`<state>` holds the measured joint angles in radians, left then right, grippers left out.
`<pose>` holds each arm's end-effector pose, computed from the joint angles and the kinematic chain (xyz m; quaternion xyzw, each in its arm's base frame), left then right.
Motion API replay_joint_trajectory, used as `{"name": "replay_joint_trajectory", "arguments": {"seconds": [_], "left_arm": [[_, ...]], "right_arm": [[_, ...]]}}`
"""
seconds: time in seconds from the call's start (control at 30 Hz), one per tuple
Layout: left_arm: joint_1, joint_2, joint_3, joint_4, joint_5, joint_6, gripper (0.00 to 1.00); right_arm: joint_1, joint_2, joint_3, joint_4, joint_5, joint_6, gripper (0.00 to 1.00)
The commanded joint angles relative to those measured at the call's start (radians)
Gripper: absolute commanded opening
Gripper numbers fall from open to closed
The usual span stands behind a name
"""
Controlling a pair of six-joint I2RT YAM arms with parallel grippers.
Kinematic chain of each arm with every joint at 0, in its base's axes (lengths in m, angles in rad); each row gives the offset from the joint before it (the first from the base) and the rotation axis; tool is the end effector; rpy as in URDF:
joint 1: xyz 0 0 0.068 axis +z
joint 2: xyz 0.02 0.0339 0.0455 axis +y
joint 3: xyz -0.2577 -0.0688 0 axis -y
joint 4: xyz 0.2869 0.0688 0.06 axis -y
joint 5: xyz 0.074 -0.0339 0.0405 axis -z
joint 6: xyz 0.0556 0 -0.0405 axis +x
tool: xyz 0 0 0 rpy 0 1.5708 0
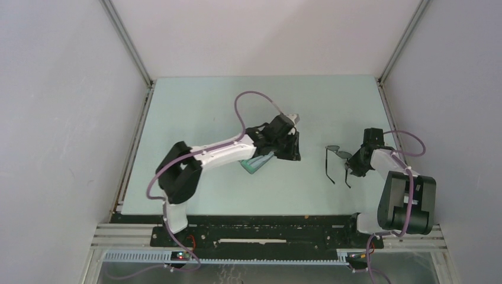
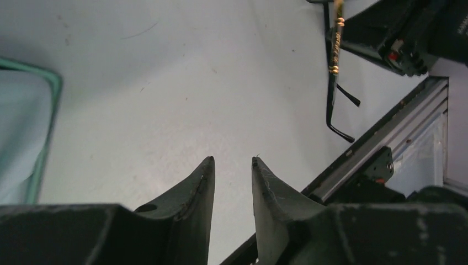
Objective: Organize the sunglasses
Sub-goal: Fold the sunglasses at the center of the board.
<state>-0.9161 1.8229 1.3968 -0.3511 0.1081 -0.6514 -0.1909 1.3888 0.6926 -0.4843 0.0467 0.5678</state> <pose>0.2769 -0.3705 0.2084 0.1422 0.9101 -0.3077 0.2381 0.2757 -0.0559 0.1092 0.3674 0.9093 0.0138 0.1947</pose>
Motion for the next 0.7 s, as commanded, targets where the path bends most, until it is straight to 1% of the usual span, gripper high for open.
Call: {"name": "replay_joint_trajectory", "arguments": {"seconds": [0.0,0.1,0.2,0.33,0.43,0.57,0.67], "left_arm": [[-0.004,0.117,0.142,0.016,0.021,-0.068,0.36],[-0.006,0.196,0.207,0.021,0.012,-0.099,0.35],[-0.004,0.250,0.253,0.024,0.050,-0.114,0.33],[-0.005,0.254,0.236,0.053,0.083,-0.136,0.33],[-0.004,0.247,0.229,0.059,0.079,-0.131,0.34],[0.004,0.236,0.235,0.050,0.044,-0.096,0.35],[0.036,0.243,0.254,0.038,0.037,-0.083,0.36]], "right_arm": [[-0.007,0.005,-0.008,0.060,-0.067,-0.037,0.36],[-0.007,-0.007,-0.020,0.070,-0.075,-0.042,0.32],[-0.003,-0.022,-0.024,0.065,-0.079,-0.054,0.30],[0.013,-0.031,-0.030,0.061,-0.085,-0.062,0.33],[0.025,-0.030,-0.030,0.066,-0.095,-0.064,0.32],[0.062,-0.030,-0.029,0.076,-0.127,-0.065,0.23],[0.110,-0.034,-0.028,0.094,-0.128,-0.061,0.19]]}}
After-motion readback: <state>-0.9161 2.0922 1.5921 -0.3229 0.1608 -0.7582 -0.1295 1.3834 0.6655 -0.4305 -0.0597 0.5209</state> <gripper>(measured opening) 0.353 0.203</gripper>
